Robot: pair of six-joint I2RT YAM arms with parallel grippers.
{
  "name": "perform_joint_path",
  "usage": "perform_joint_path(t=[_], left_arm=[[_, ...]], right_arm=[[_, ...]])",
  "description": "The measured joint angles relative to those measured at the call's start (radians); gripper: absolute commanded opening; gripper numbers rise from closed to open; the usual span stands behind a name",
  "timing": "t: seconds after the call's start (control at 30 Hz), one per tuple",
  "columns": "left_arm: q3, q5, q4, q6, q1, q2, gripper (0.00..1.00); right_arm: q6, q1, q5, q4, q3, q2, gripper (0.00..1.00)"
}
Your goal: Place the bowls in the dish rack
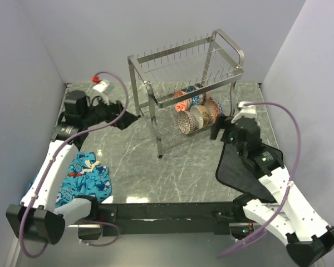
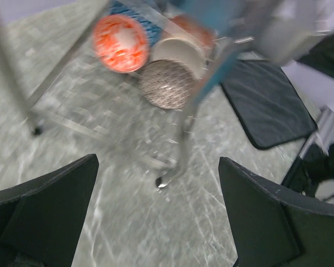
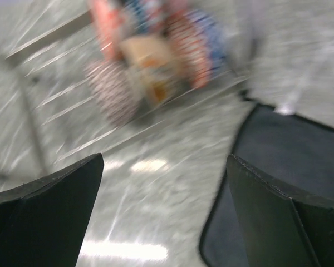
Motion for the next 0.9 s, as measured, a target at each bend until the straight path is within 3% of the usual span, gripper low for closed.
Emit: perform_joint_path(t=[0.13, 0.23, 0.4, 0.5, 0.6, 0.73, 0.9], left_arm=[[0.065, -0.023, -0.005, 0.068, -0.141, 0.056, 0.9], [0.079, -0.051, -0.002, 0.093, -0.205, 0.087, 0.89], [0.092, -0.134, 0.005, 0.101, -0.256, 0.155, 0.76], [0.117, -0.166, 0.021, 0.1, -0.272, 0.204, 0.65], [0.134, -0.18, 0.036, 0.09, -0.281, 0.237, 0.42], [0.14, -0.177, 0.05, 0.085, -0.29, 0.251, 0.01], [0.14, -0.214, 0.048, 0.178, -0.297, 0.241, 0.01]], right_arm=[[-0.07, -0.124, 0.009, 0.052, -0.021, -0.02, 1.0], [-0.155, -0.131, -0.002, 0.092, -0.039, -0.035, 1.0], [-0.235, -0.15, -0.009, 0.162, -0.044, -0.016, 1.0], [-0.241, -0.186, -0.012, 0.175, -0.044, 0.009, 1.0], [-0.242, -0.209, -0.008, 0.18, -0.044, 0.019, 1.0], [-0.243, -0.241, -0.01, 0.192, -0.044, 0.031, 1.0], [-0.247, -0.313, -0.041, 0.193, -0.02, 0.105, 1.0]])
